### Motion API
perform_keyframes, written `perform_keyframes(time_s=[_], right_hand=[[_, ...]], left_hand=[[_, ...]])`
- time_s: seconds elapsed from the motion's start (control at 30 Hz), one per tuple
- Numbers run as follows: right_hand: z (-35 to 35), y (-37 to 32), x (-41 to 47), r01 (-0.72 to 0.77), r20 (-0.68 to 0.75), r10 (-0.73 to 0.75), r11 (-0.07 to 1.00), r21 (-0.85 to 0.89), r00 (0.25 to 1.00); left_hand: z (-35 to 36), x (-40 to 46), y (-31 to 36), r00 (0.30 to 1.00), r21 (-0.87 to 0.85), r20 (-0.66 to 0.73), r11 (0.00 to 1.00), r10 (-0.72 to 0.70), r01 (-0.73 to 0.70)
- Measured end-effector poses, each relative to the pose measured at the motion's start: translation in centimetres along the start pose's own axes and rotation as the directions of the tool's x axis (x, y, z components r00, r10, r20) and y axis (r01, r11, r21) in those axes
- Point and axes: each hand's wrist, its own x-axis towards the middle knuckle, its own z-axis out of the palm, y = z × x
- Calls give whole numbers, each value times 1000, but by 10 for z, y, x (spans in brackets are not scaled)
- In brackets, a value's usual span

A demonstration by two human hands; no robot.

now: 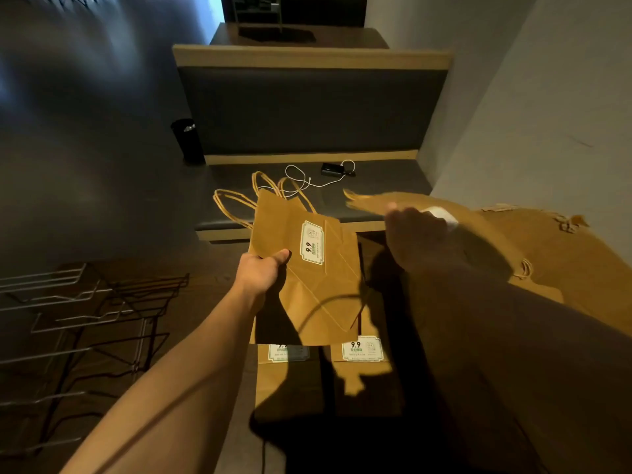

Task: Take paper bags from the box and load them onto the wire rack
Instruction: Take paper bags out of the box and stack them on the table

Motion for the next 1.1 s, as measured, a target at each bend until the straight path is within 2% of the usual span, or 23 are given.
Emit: perform_keyframes(time_s=[0.07, 0.2, 0.33, 0.4, 0.47, 0.5, 0.6, 0.67, 0.7, 0.73, 0.8, 0.87, 0.9, 0.93, 1.0, 1.03, 1.07, 1.1], right_hand=[[-9, -21, 6, 50, -90, -47, 998, 28, 995], [-17, -74, 9, 215, -186, -166, 933, 289, 968], [-2, -131, -10, 325, -293, -224, 871, 368, 930], [10, -152, -19, 388, -141, -364, 817, 427, 921], [18, -168, -26, 401, 65, -481, 791, 462, 874], [21, -173, -28, 406, 115, -511, 784, 470, 852], [24, -182, -31, 475, 92, -549, 785, 398, 831], [25, -191, -34, 490, 108, -568, 778, 394, 816], [27, -196, -35, 481, 102, -578, 752, 451, 809], [29, -201, -37, 438, 103, -574, 717, 543, 812], [36, -203, -35, 283, 88, -472, 657, 698, 877], [42, -198, -26, 185, 15, -258, 731, 657, 966], [46, -192, -19, 87, 41, -149, 752, 653, 988], [47, -187, -15, -32, 130, -86, 703, 710, 988], [53, -179, -9, -248, 313, -99, 407, 879, 945], [57, -175, -8, -325, 370, -128, 280, 903, 920], [58, -172, -9, -379, 412, -145, 208, 902, 900], [60, -170, -8, -409, 437, -151, 187, 893, 887]], left_hand=[[-5, -3, 1, 1000, -33, -14, 999, -3, 3], [-24, -14, 8, 1000, -37, -19, 999, 11, -12], [-54, -18, 9, 1000, -144, -6, 990, -6, 5], [-69, -12, 5, 1000, -182, 20, 983, -15, 18], [-85, -12, 1, 999, -271, 35, 962, -4, 13], [-91, -16, 1, 997, -333, 80, 942, -3, 30], [-102, -17, -3, 979, -521, 202, 846, -11, 116], [-108, -20, -2, 980, -536, 199, 839, 19, 93], [-109, -22, -3, 979, -509, 200, 857, 33, 75], [-113, -22, -5, 983, -488, 178, 872, 53, 41], [-123, -19, -12, 990, -423, 100, 905, 98, -47], [-138, -15, -20, 996, -389, 47, 920, 75, -51], [-145, -13, -23, 998, -412, 42, 911, 48, -27], [-151, -11, -25, 998, -431, 51, 902, 33, -8], [-162, -8, -30, 997, -433, 75, 901, 8, 25], [-165, -9, -31, 996, -424, 92, 905, 7, 33], [-167, -9, -32, 995, -414, 95, 910, 11, 30], [-171, -9, -33, 995, -404, 100, 915, 19, 23]])
